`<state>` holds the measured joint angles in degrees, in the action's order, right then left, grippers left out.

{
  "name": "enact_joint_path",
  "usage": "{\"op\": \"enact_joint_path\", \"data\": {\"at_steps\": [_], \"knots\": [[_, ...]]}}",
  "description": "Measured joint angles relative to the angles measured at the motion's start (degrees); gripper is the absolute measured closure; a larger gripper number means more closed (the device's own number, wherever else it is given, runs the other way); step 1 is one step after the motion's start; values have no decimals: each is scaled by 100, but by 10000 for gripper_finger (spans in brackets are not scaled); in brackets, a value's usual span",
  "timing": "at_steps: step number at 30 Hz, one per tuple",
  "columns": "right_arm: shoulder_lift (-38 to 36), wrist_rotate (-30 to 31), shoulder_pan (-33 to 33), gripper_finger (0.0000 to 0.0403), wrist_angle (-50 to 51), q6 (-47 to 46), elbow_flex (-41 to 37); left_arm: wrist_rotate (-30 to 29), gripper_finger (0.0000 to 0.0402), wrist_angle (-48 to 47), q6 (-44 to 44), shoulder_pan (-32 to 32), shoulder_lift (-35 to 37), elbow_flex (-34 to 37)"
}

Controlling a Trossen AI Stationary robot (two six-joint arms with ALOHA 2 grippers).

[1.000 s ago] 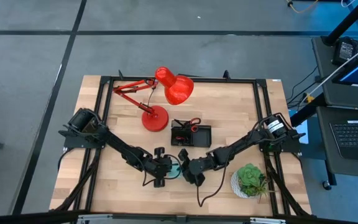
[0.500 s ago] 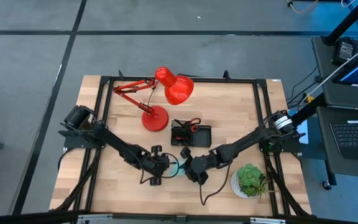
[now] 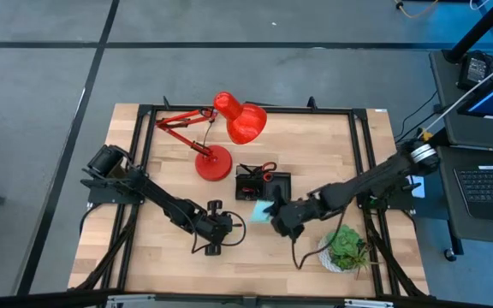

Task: Pick and place office supplies into organizer
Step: Put the light blue notepad into the black desk organizer

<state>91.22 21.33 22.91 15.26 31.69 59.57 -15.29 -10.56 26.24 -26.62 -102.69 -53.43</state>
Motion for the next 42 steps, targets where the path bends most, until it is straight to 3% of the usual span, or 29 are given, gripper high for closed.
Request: {"op": "enact_joint_path", "data": {"at_steps": [8, 13, 17, 22, 28, 34, 37, 42], "knots": [[-631, 212, -395, 399, 774, -142, 0, -75, 315, -9, -891, 53, 2, -2], [-655, 224, -606, 399, 934, -145, -264, -738, 315, 6, -674, 54, 16, -9], [-670, 235, -690, 400, 489, -71, -779, -335, 315, 483, -1146, 115, 306, 179], [-691, 273, -825, 399, -77, 364, -1113, 867, 315, 2369, -1640, 464, 1395, 1383], [-693, 176, -1024, 398, 112, 511, -1126, 1253, 315, 4678, -1671, 688, 2780, 3233], [-691, 97, -1097, 397, 239, 809, -1123, 1383, 315, 7023, -1849, 683, 3666, 4728], [-691, 78, -1146, 396, 428, 914, -1123, 1377, 315, 7634, -1821, 731, 4000, 5276], [-691, -464, -1376, 396, 364, 1042, -1123, 1393, 315, 7378, -1822, 886, 4377, 5305]]}}
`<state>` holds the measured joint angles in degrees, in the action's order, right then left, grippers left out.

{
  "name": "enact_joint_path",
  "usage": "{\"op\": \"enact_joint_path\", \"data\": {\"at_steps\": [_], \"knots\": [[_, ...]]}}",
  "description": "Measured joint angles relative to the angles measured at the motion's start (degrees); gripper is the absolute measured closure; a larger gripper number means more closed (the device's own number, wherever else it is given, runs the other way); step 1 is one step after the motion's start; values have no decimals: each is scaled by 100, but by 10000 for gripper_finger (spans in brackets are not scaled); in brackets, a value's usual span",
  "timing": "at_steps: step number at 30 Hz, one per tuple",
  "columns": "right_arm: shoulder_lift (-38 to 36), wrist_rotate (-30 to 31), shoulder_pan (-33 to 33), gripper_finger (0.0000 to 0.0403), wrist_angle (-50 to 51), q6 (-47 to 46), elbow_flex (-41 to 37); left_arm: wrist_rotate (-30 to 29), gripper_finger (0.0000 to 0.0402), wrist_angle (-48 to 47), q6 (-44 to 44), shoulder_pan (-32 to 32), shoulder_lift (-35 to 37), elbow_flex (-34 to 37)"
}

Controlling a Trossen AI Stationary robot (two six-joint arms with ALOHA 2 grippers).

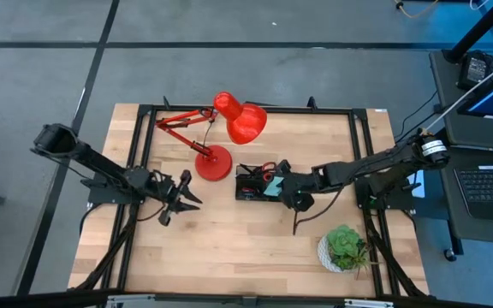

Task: Pick and place office supplies into organizer
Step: Put the light blue notepad into the black desk organizer

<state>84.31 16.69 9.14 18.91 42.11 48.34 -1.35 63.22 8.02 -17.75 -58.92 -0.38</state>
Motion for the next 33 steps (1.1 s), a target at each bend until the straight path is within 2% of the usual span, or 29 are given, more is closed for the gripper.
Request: {"op": "enact_joint_path", "data": {"at_steps": [6, 11, 19, 24, 33], "knots": [[0, -56, -226, 399, 18, 171, 0, 163, 315, -519, 8, 176, 276, 0], [0, -265, -262, 398, -227, 330, -204, 492, 315, -542, -71, 323, 597, 0], [0, -280, -262, 399, -1580, 524, -1011, 871, 315, -1366, 116, 746, 1584, 0], [0, -280, -262, 399, -2248, 820, -1276, 1371, 315, -1838, 77, 1023, 2288, 0], [0, -474, -262, 399, -2343, 1273, -1311, 1436, 315, -2753, -92, 1344, 3034, 0]]}}
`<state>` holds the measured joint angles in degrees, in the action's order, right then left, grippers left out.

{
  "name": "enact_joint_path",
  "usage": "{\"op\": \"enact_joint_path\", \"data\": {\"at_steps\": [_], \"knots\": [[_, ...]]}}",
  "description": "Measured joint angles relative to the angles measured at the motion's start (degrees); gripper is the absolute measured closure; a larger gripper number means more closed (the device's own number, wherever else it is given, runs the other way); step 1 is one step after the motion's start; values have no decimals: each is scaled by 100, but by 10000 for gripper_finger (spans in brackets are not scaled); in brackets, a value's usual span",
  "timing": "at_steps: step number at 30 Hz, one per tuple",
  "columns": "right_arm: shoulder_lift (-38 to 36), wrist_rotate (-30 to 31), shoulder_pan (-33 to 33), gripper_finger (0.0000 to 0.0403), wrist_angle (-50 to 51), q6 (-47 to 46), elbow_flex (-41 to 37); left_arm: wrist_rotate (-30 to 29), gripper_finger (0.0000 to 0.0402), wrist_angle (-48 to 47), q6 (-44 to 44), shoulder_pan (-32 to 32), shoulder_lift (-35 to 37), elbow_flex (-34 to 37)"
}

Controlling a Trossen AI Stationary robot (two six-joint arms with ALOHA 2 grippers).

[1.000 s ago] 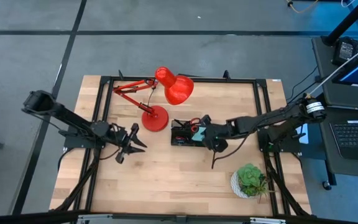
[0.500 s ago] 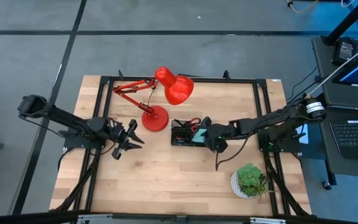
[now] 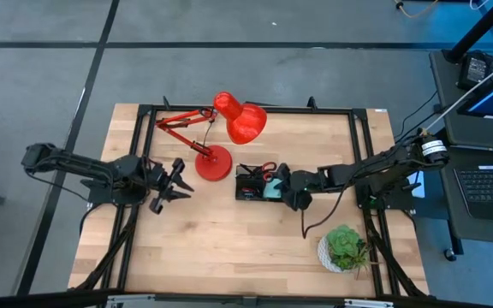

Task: Pick and place office supplies into organizer
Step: Put the light blue notepad into the black desk organizer

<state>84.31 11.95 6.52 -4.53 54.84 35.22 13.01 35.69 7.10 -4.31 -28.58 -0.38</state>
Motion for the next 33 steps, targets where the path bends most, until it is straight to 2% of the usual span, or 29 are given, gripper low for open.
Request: {"op": "enact_joint_path", "data": {"at_steps": [7, 16, 33], "knots": [[2, -27, -175, 393, 8, 477, 0, -92, 315, -219, -41, 141, 11, 0], [7, -845, -636, 392, 54, 588, 0, -133, 315, -299, -227, 153, 9, 0], [7, -863, -643, 391, -135, 435, 0, -153, 315, -517, -345, 153, 9, 0]]}}
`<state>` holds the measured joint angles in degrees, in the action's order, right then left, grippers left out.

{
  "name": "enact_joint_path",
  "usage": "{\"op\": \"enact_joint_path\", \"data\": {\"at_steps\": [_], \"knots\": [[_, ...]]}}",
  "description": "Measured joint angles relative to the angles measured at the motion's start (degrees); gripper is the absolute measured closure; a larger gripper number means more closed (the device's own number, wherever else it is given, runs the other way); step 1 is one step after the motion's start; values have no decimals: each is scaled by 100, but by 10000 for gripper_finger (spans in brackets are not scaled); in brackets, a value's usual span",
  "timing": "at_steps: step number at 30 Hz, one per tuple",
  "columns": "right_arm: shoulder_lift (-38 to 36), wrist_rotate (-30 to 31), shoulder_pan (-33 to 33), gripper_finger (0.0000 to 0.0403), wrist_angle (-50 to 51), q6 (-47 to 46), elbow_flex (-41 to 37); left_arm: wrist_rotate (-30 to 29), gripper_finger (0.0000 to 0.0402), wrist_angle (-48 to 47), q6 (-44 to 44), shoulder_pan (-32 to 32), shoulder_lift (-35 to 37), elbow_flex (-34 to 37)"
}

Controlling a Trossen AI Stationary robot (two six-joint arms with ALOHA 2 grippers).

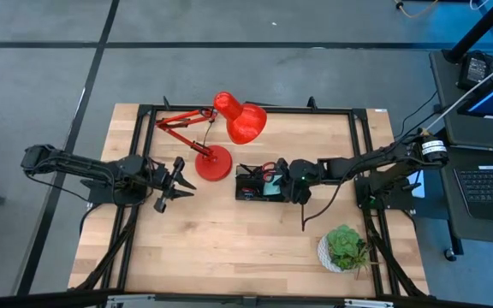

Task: Pick and place office supplies into organizer
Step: Put the light blue notepad into the black desk organizer

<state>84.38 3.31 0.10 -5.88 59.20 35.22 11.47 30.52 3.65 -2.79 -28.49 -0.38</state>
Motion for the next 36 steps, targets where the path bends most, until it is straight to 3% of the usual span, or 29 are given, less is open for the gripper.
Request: {"op": "enact_joint_path", "data": {"at_steps": [14, 36], "knots": [[0, 6, 0, 322, 13, -42, 0, -1, 315, 2, -141, 0, 0, 0], [0, 457, 4, 319, 428, -402, 0, -2, 315, -34, -141, 0, -1, 0]]}}
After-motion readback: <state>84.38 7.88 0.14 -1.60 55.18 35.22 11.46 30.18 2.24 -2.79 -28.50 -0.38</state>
